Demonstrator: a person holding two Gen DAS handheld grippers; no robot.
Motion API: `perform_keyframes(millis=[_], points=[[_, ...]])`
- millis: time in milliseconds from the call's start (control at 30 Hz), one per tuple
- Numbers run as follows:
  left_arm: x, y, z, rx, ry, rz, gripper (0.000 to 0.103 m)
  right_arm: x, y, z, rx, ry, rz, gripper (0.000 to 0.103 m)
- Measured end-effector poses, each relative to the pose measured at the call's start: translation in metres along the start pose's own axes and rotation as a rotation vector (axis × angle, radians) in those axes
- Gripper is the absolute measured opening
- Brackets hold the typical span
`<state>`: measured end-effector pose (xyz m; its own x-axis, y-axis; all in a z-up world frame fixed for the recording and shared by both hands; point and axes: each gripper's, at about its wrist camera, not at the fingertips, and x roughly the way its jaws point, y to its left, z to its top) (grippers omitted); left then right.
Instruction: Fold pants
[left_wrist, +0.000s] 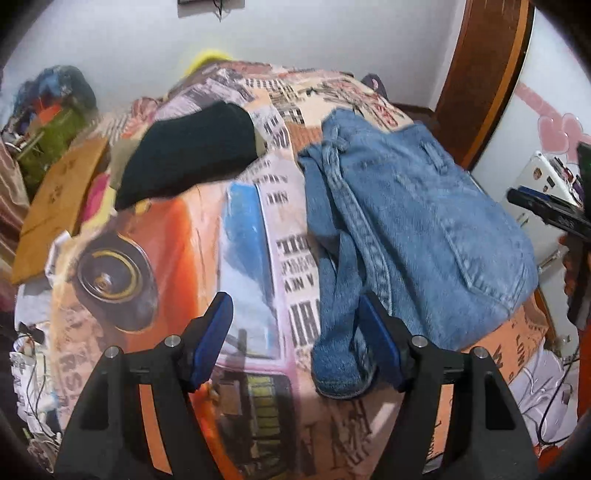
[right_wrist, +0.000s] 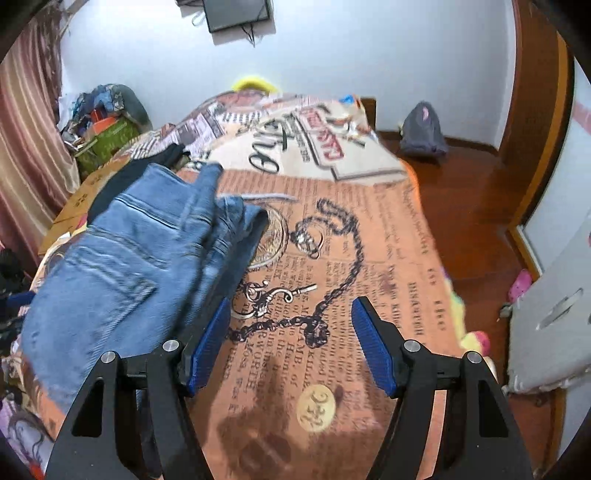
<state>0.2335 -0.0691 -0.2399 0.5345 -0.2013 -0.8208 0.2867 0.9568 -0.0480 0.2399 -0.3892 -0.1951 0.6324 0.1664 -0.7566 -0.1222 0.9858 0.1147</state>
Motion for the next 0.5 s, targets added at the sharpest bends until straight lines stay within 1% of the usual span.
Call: perform_keyframes(millis=[67, 133, 233, 300, 367, 433, 500], points=[[-0.009, 0.001, 0.013, 0.012, -0.02, 0.024, 0.071, -0.014, 0.008, 0.002, -0.024, -0.036, 0.01, 0.065], [-0.017, 0.004, 0.026, 0.0, -0.055, 0.036, 0.071, -0.02, 0.016, 0.006, -0.046, -0.06, 0.027, 0.065], [-0.02, 0.0, 0.045, -0.011, -0.082, -0.003, 0.072, -0.02, 0.032, 0.01, -0.074, -0.079, 0.079, 0.065], [-0.014, -0.008, 0.051, 0.003, -0.085, -0.027, 0.072, -0.011, 0.044, 0.008, -0.087, -0.068, 0.112, 0.066], [0.003, -0.021, 0.053, 0.031, -0.062, -0.044, 0.072, 0.002, 0.056, 0.003, -0.105, -0.037, 0.136, 0.066], [0.019, -0.031, 0.051, 0.049, -0.032, -0.037, 0.072, 0.019, 0.066, -0.006, -0.121, 0.008, 0.151, 0.065], [0.039, -0.038, 0.041, 0.072, 0.005, -0.021, 0.073, 0.032, 0.072, -0.015, -0.131, 0.042, 0.158, 0.065]])
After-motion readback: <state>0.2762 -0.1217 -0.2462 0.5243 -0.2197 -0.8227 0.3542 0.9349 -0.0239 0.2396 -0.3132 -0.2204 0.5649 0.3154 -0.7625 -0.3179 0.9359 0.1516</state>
